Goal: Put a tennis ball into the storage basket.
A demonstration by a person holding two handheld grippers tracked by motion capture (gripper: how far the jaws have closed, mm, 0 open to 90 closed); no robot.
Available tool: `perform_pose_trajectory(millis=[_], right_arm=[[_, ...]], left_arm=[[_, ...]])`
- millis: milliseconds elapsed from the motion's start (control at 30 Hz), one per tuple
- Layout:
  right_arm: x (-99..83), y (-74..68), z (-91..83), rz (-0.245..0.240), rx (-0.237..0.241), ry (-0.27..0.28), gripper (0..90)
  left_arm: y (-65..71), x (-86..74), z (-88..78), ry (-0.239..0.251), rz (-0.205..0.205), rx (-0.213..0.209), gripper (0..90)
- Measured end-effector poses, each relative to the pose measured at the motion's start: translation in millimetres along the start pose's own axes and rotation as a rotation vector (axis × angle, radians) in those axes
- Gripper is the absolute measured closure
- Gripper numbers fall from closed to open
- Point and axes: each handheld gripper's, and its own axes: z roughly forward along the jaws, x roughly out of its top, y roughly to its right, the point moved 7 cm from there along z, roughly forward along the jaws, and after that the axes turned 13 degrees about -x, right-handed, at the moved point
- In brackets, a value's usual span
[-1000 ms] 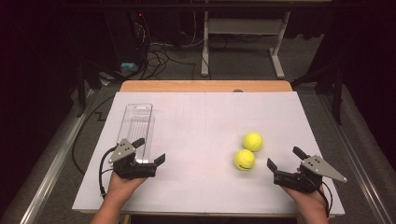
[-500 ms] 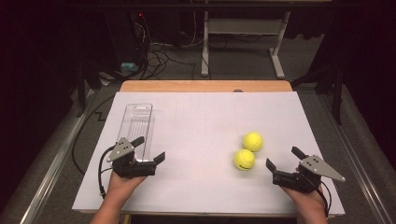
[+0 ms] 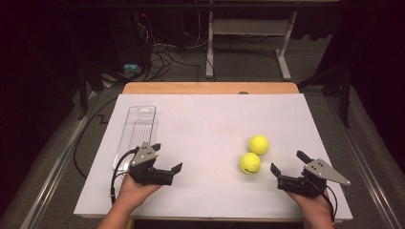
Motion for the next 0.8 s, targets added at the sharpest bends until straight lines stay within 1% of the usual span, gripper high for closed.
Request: perform_pose_trajectory(millis=[100,233,267,333,367,467,567,600,667,700,733,800], right_arm=[[-0.7,-0.9,0.3,0.001,0.004,-0.002,0.0],[-1.9,-2.0,0.9,-0.004,0.007,-0.007,0.0],[-2.3,-2.5,1.0,-0.003,0.008,-0.009,0.0],[-3.5,-3.0,1.4,-0.006,0.009,-0.014,0.0],[-3.8,-3.3,1.8,-0.008,0.01,-0.014,0.0],[-4.8,-4.2,2.3,-0.01,0.011,-0.017,0.0],[-5.4,-4.7,2.5,-0.014,0.012,-0.019,0.0],[-5.6,-5.1,2.5,-0.012,0.013,-0.02,0.0],[-6.0,-5.3,2.5,-0.015,0.013,-0.021,0.0],[-6.2,-5.6,2.5,-0.015,0.014,-0.022,0.0],[-6.4,-5.8,2.4,-0.016,0.014,-0.023,0.0],[-6.6,-6.2,2.4,-0.018,0.016,-0.023,0.0]], left_arm=[[3.6,-4.3,8.0,-0.056,0.006,-0.008,1.7],[9.9,-9.8,18.2,-0.13,0.012,-0.031,1.7],[11.7,-11.6,20.7,-0.157,0.016,-0.035,1.7],[15.4,-14.8,25.2,-0.214,0.033,-0.026,1.7],[18.2,-15.5,26.8,-0.234,0.042,-0.025,1.7],[28.1,-14.4,31.1,-0.267,0.063,-0.028,1.7],[36.2,-16.5,36.3,-0.313,0.063,-0.057,1.7],[37.4,-18.6,38.4,-0.335,0.066,-0.06,1.7],[38.2,-23.7,43.2,-0.375,0.062,-0.061,1.7],[38.2,-23.7,43.2,-0.375,0.062,-0.061,1.7],[38.1,-28.1,46.4,-0.412,0.059,-0.067,1.7],[38.6,-30.8,48.3,-0.44,0.052,-0.074,1.7]])
